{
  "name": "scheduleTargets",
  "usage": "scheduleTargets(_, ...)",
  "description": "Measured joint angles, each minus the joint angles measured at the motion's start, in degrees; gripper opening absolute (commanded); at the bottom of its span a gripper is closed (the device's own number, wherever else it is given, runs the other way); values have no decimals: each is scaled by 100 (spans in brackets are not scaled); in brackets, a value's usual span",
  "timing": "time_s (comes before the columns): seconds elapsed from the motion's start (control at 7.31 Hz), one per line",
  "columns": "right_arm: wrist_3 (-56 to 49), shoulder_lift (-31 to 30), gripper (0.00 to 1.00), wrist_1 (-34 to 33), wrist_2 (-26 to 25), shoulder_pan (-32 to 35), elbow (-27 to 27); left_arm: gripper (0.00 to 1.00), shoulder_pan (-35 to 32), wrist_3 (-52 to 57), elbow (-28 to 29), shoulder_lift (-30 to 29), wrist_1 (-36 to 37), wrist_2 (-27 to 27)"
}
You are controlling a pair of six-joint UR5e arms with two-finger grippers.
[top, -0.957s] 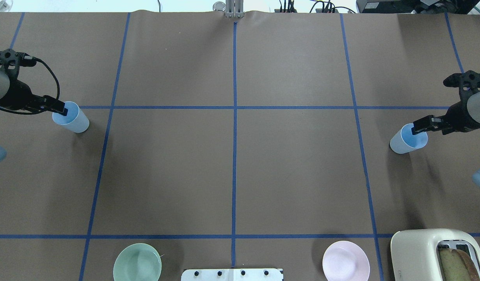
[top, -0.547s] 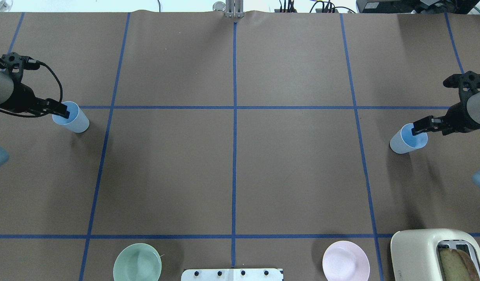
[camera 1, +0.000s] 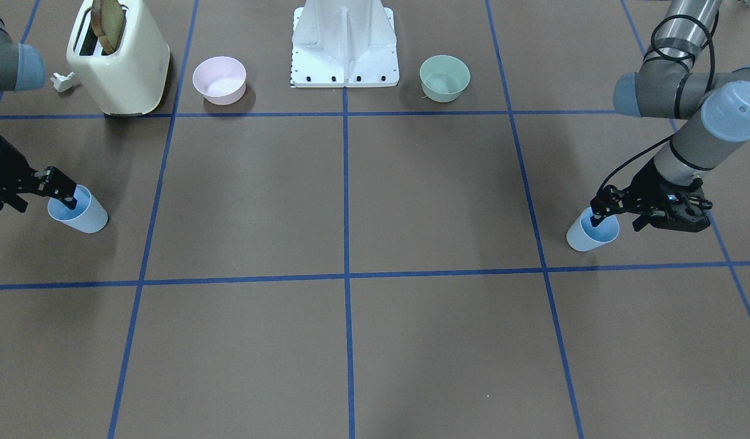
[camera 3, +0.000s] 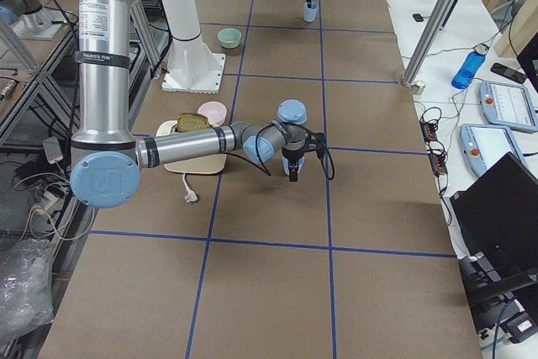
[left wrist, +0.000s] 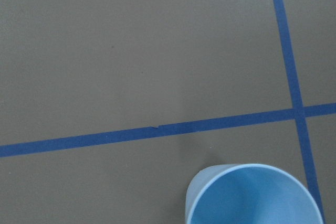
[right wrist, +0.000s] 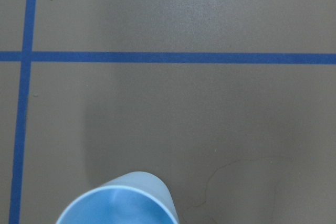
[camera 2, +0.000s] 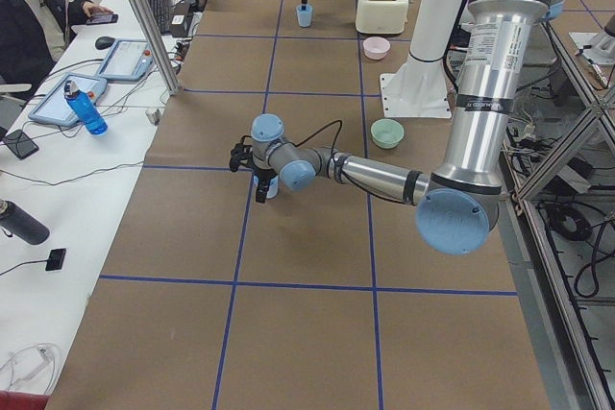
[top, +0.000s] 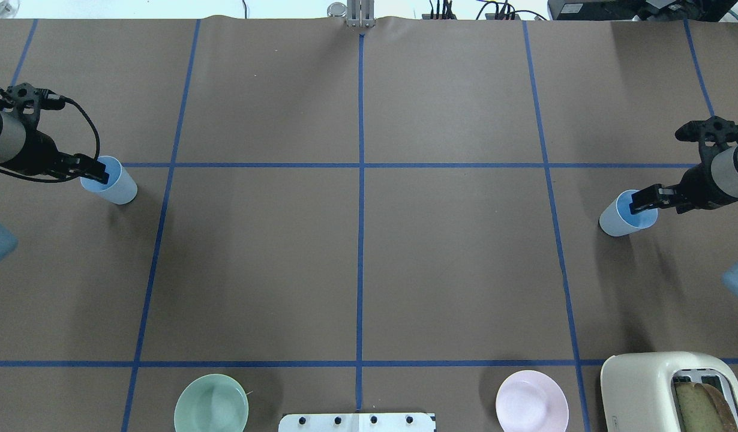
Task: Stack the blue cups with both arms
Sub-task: 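Close the left gripper on its light blue cup while the right gripper grips its cup, then carry the left cup to the table center while the right gripper lifts its cup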
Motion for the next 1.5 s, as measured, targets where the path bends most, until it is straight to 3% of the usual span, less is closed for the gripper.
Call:
scheduleTargets(0.14, 0, 0, 0, 2, -29, -11, -7, 40, 2, -23, 4, -10, 0, -3)
scheduleTargets(0.27, 2, -7, 0, 5, -79, -14, -9, 0, 4, -43, 6, -19, 0, -5)
scheduleTargets(0.82, 495, -82, 0, 766, -130, -19, -202, 0, 33, -42, -1, -33, 2, -13)
scheduleTargets(1.09, 507, -72, 0, 771, 24, 27, -246, 0, 30, -27, -137, -84, 141, -144)
scheduleTargets(1.23, 490, -22, 0, 613, 330, 183, -203, 0, 19, -29, -408, -261, 646, -339)
scheduleTargets(1.5, 441, 346, 0, -186, 959, 654, 87, 0, 44, -189, -1247, -1343, 2894, -521)
